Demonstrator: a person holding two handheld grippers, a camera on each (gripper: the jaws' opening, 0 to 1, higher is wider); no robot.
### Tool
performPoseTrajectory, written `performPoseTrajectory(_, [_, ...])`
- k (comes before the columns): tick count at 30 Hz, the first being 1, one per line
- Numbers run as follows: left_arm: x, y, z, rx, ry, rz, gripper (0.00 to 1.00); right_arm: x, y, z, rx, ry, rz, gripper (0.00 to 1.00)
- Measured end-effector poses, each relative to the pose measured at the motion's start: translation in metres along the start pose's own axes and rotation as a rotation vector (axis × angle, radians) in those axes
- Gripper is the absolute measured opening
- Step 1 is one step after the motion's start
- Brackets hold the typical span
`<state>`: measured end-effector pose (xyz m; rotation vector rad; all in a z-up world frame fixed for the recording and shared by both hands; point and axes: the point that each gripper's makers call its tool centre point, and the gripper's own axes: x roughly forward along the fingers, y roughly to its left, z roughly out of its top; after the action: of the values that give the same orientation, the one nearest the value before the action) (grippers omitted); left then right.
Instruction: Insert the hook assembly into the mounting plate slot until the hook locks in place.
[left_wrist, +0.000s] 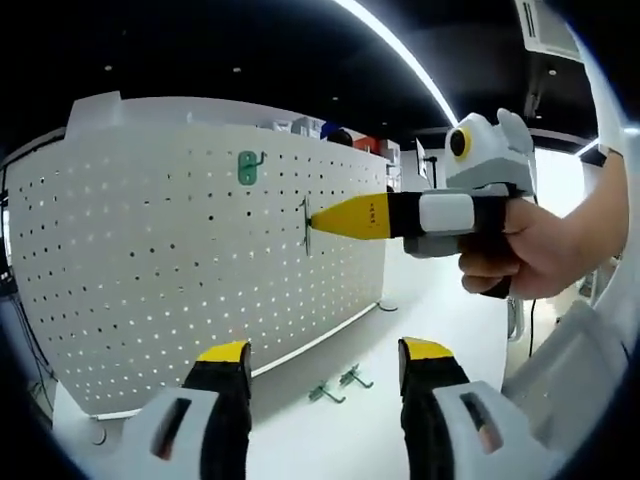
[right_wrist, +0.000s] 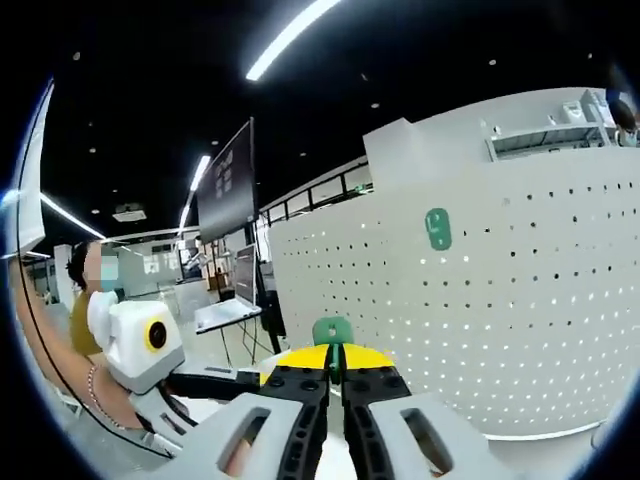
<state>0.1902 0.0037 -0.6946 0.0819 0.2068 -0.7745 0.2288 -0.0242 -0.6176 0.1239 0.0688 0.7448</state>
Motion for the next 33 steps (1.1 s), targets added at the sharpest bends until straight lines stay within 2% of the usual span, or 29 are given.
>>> performPoseTrajectory(11, [-0.006,-0.004,-0.018,-0.011,0.032,-0.009,0.61,-0.001,-0.032,0.019,-0.008,-0.021,-0.101,0.00])
performPoseTrajectory(20, [-0.012,-0.004,-0.031,-0.035,0.056,-0.006,0.61,-0.001,-0.055,0.030,0.015,-0.044,-0.140,0.00])
performPoseTrajectory(33, [-0.022,-0.007,-0.050,-0.046,0.097,-0.012,0.61,0.000,-0.086,0.047,0.004,-0.064,-0.209,0.00])
